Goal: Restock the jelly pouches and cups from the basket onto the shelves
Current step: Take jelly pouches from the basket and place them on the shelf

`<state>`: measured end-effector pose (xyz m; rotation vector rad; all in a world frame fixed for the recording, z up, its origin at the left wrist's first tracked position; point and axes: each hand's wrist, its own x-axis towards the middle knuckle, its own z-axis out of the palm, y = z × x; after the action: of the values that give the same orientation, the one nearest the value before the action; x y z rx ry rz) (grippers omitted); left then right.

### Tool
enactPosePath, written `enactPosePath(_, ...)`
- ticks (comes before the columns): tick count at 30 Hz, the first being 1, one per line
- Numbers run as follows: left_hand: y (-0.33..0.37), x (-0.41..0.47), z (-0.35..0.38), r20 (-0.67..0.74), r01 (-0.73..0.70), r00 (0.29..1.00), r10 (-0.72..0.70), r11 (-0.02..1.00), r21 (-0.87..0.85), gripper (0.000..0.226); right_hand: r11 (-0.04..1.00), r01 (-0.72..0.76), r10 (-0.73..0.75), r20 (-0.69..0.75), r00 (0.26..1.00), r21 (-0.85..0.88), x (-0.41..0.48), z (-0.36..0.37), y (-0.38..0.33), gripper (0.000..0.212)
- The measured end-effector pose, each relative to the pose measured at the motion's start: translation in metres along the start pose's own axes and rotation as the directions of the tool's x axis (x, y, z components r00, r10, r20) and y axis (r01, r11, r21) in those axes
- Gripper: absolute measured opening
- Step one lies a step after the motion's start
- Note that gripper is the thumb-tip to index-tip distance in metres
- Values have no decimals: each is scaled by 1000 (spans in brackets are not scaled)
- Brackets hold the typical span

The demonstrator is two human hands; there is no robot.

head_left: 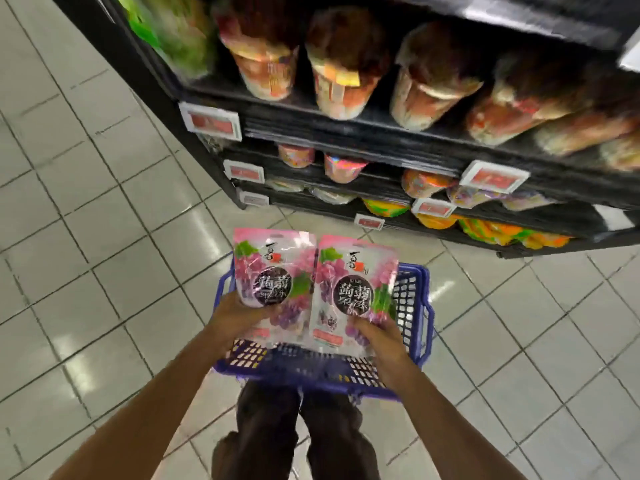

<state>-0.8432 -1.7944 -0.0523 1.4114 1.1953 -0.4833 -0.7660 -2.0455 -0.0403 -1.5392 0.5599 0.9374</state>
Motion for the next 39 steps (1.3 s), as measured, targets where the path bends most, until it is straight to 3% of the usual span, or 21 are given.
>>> enactPosePath(5, 139, -150, -40, 73, -240, 964, 254, 958, -157, 38, 978, 201, -201, -11, 980, 63, -121, -4, -124, 17)
enactPosePath(9, 234, -255, -73, 68, -429, 893, 445, 887, -172, 43, 929, 347, -347, -27, 938, 124, -206, -10, -222, 6)
enactPosePath(11, 272, -297, -86, 64, -510, 848, 526, 844, -169, 55, 897, 408, -412, -15, 911, 171, -245, -10, -269, 25)
enactPosePath(16, 354, -393, -105, 41, -671, 718, 695, 706, -225, 87, 745, 625, -647, 27, 762, 235, -338, -11, -373, 52)
enactPosePath(21, 422, -470, -124, 53, -816, 530, 846, 526, -240, 79, 555, 804, -831, 94, 549, 211, -404, -12, -447, 33)
enactPosePath(26, 473, -519, -144, 73, -892, 349, 934, 355, -280, 70, 385, 894, -922, 74, 379, 230, -448, -6, -503, 20)
enactPosePath(29, 497, -536, -157, 104, -916, 261, 960, 280, -288, 66, 293, 931, -955, 24, 295, 218, -468, 2, -527, 23)
enactPosePath(36, 530, -552, -192, 105, -926, 160, 982, 186, -329, 64, 152, 958, -985, -47, 169, 245, -503, 27, -554, 17)
enactPosePath(39, 536, -555, -206, 112, -928, 130, 985, 160, -336, 66, 124, 961, -985, -89, 149, 247, -512, 36, -556, 16)
